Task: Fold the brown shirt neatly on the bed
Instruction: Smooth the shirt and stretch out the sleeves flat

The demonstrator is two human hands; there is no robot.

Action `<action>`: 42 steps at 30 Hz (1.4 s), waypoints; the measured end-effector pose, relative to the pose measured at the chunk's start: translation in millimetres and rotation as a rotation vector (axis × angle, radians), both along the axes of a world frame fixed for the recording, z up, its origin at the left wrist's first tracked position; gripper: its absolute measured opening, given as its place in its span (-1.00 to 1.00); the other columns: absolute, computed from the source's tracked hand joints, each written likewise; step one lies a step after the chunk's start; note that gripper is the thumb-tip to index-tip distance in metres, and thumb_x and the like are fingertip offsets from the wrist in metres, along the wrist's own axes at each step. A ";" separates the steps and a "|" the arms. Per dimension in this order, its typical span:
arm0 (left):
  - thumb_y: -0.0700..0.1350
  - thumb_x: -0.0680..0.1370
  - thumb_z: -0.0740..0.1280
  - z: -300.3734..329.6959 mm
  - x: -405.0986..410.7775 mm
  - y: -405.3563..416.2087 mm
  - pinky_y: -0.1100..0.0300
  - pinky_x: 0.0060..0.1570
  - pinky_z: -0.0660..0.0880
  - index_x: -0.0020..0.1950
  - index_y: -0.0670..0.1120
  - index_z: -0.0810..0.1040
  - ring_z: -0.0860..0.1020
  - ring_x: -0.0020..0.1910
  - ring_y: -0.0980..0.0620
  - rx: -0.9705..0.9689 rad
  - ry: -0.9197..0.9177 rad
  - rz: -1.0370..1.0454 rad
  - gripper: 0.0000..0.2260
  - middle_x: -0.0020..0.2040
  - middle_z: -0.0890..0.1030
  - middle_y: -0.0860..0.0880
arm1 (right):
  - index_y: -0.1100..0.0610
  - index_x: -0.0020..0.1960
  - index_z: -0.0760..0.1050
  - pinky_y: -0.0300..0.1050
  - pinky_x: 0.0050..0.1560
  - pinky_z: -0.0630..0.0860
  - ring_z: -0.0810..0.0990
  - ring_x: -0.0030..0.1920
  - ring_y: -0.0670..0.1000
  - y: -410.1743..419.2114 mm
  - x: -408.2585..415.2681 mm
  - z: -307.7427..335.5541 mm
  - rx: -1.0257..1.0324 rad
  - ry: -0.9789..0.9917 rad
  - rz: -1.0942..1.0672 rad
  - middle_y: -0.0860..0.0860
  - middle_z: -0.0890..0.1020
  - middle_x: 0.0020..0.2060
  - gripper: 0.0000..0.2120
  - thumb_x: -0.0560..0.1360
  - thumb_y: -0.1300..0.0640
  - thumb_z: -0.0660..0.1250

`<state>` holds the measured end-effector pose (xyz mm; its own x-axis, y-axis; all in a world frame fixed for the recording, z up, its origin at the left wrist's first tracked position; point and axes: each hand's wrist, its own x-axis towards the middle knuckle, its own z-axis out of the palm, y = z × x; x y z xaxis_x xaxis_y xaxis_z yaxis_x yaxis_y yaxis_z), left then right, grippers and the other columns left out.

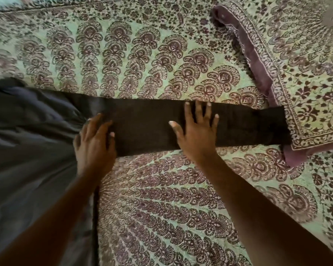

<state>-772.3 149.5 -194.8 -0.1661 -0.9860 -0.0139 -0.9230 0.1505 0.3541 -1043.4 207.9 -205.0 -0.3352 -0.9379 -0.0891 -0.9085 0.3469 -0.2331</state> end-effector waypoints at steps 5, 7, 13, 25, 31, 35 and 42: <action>0.18 0.65 0.03 -14.2 98.1 29.7 -0.17 0.52 0.09 0.61 0.12 0.26 0.09 0.64 -0.01 0.035 -0.049 0.068 -0.49 0.66 0.17 0.08 | 0.11 0.66 0.13 0.37 0.59 -0.01 -0.04 0.67 0.19 -48.0 130.9 3.2 -0.064 -0.016 0.478 0.11 0.06 0.68 -0.28 0.66 -0.31 0.00; 0.24 0.66 -0.03 -17.3 129.0 45.1 -0.15 0.55 0.04 0.65 0.15 0.12 -0.01 0.66 0.05 0.080 -0.056 0.096 -0.44 0.68 0.05 0.13 | 0.06 0.68 0.09 0.36 0.60 -0.03 -0.08 0.68 0.15 -61.9 177.8 -0.3 -0.014 -0.007 0.661 0.07 0.02 0.68 -0.29 0.66 -0.31 0.03; 0.37 0.59 0.02 -18.0 201.7 85.9 -0.21 0.53 0.13 0.68 0.10 -0.01 0.04 0.66 -0.06 0.134 -0.278 -0.076 -0.28 0.69 -0.04 0.07 | -0.25 0.66 -0.01 0.43 0.55 0.02 -0.05 0.68 0.12 -48.8 206.7 -17.5 0.049 0.100 0.622 -0.10 -0.02 0.69 -0.28 0.57 -0.49 -0.10; 0.49 0.52 0.06 -10.6 311.3 130.0 -0.20 0.56 0.08 0.69 0.01 -0.03 -0.05 0.67 -0.07 0.155 -0.274 -0.212 -0.11 0.70 -0.07 0.01 | 0.02 0.70 -0.09 0.41 0.59 -0.10 -0.20 0.67 0.20 11.2 326.2 -16.7 0.105 0.154 0.627 0.07 -0.16 0.68 -0.17 0.60 -0.45 -0.08; 0.51 0.51 0.10 -4.1 333.1 165.7 -0.24 0.57 0.08 0.69 0.00 -0.03 -0.09 0.67 -0.08 0.229 -0.264 -0.317 -0.09 0.70 -0.09 -0.01 | 0.01 0.70 -0.05 0.39 0.55 0.12 -0.15 0.67 0.19 146.5 351.0 4.4 0.160 0.090 0.614 0.07 -0.13 0.69 -0.18 0.62 -0.45 0.00; 0.50 0.50 0.13 -5.0 343.8 175.7 -0.26 0.56 0.07 0.69 0.01 0.01 -0.08 0.67 -0.10 0.231 -0.248 -0.363 -0.09 0.70 -0.07 -0.02 | 0.05 0.70 -0.06 0.32 0.61 0.01 -0.12 0.68 0.13 116.9 384.2 2.8 0.093 0.038 0.480 0.06 -0.08 0.69 -0.20 0.64 -0.40 -0.01; 0.48 0.49 0.14 -8.8 347.9 177.7 -0.26 0.57 0.05 0.69 -0.01 0.03 -0.08 0.67 -0.10 0.187 -0.291 -0.389 -0.09 0.70 -0.08 -0.02 | 0.00 0.69 -0.03 0.39 0.58 -0.02 -0.12 0.67 0.18 15.0 384.3 -21.5 0.068 -0.015 -0.137 0.11 -0.08 0.68 -0.16 0.58 -0.47 -0.06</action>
